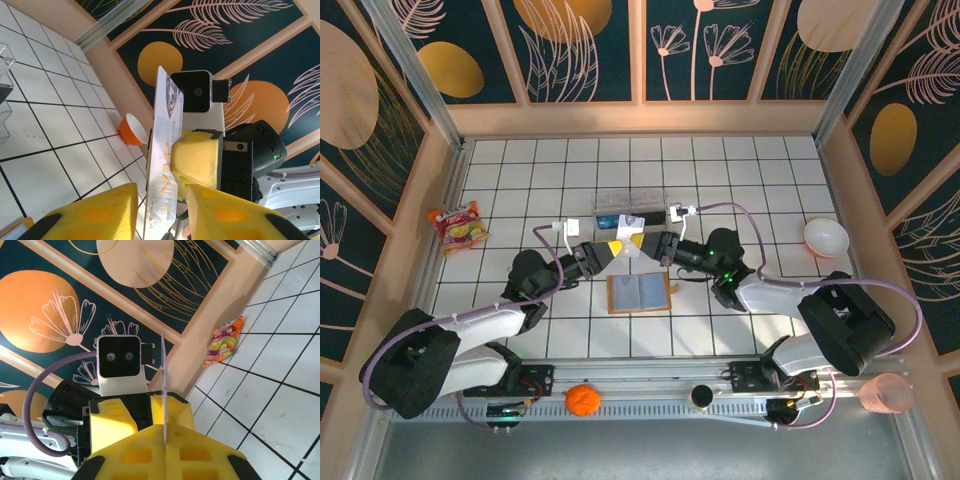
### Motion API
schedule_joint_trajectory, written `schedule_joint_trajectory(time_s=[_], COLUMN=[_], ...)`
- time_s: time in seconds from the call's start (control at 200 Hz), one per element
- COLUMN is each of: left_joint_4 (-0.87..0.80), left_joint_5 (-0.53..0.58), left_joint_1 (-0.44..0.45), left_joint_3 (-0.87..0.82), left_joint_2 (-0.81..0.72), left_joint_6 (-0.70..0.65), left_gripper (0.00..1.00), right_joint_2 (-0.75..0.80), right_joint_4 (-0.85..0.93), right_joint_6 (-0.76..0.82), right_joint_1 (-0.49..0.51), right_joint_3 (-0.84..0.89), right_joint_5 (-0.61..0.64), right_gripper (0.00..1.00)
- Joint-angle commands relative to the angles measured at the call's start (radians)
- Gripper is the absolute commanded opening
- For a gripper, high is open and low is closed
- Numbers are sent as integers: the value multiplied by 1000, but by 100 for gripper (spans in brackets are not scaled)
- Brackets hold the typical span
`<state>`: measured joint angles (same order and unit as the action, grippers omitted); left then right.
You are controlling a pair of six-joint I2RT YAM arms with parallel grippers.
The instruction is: Take the credit cards out of the card holder
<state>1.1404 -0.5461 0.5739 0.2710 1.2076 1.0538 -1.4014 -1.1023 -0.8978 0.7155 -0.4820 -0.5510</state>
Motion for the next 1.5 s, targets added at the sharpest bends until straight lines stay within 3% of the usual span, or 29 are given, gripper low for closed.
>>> schedule_joint_trajectory(time_s=[0.0, 0.185, 0.28, 0.34, 0.39, 0.505, 0.811, 0.946, 1.106, 1.306, 1.491], left_joint_4=[92, 74, 9, -23, -106, -351, -911, -1155, -1299, -1477, -1589], left_joint_5=[-28, -30, -31, -36, -37, -29, -21, 42, 55, 76, 132], left_joint_1=[-2, -2, -2, -2, -2, -2, 3, 18, 29, 28, 38], left_joint_3=[0, 11, 35, 51, 82, 169, 459, 617, 746, 932, 1095], left_joint_2=[9, 0, -4, -4, -11, -44, -7, 65, 147, 299, 470], left_joint_6=[17, 9, -22, -42, -82, -220, -648, -934, -1237, -1480, -1603], left_gripper=[29, 14, 0, 0, 0, 0, 0, 0, 0, 0, 0], right_joint_2=[-20, -45, -47, -44, -31, 73, 462, 519, 527, 527, 528], right_joint_4=[-87, -57, -29, -4, 40, 184, 749, 794, 805, 819, 850], right_joint_6=[-18, -8, 4, 10, 17, 56, 275, 271, 257, 261, 276], right_joint_1=[14, 29, 35, 34, 20, -53, -273, -346, -379, -409, -462], right_joint_3=[-29, -47, -54, -58, -59, -21, 2, 30, 52, 63, 63], right_joint_5=[0, 1, 1, -8, -18, -23, 54, 30, 27, 16, 2], right_gripper=[0, 0, 0, 0, 10, 29, 29, 28, 27, 26, 26])
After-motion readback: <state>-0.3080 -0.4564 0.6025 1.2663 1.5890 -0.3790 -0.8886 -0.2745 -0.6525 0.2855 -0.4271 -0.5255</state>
